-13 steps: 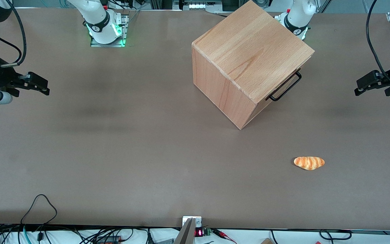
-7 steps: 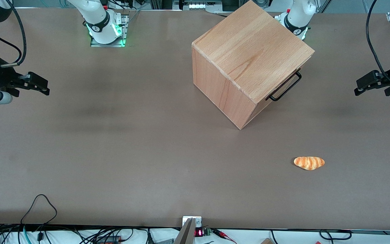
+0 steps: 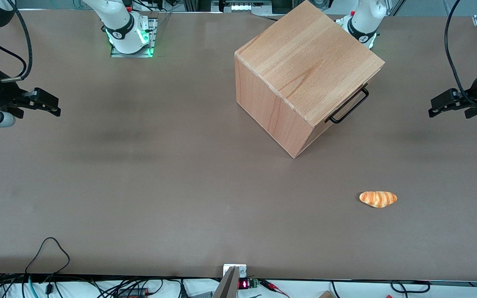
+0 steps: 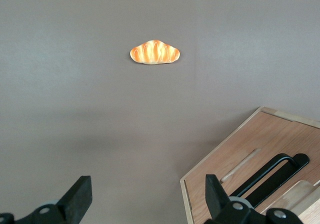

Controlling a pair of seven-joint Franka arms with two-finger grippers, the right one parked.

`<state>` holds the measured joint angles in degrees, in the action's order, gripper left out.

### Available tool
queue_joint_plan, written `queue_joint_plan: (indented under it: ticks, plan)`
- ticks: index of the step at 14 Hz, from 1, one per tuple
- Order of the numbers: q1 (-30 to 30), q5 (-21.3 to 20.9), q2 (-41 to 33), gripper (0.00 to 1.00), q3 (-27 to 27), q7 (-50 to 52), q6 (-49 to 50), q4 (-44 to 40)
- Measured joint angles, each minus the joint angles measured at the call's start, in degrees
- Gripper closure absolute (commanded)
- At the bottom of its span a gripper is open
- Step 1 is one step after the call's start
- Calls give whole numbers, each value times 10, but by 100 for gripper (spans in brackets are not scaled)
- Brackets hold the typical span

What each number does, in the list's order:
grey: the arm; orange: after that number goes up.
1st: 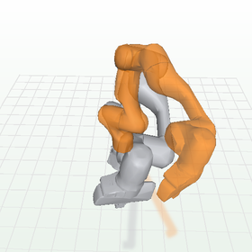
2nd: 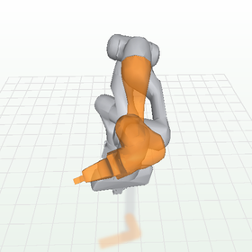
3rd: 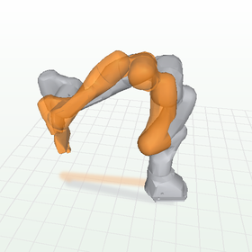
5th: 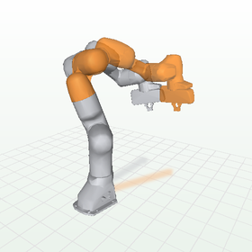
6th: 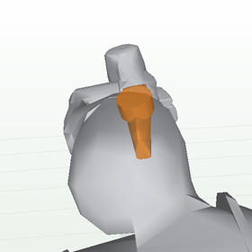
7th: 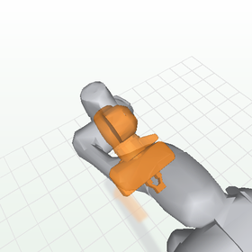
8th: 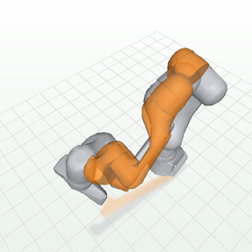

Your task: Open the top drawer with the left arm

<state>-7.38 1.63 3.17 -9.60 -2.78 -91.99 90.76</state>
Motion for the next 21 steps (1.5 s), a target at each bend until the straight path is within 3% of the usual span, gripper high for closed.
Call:
queue_joint_plan:
  ticks: [7, 15, 21]
  plan:
    - [-6, 1, 13, 0, 57, -63, 0, 59]
    - [-5, 58, 26, 0, 61, -263, -48, 143]
    - [-7, 92, 26, 0, 87, -294, -69, 191]
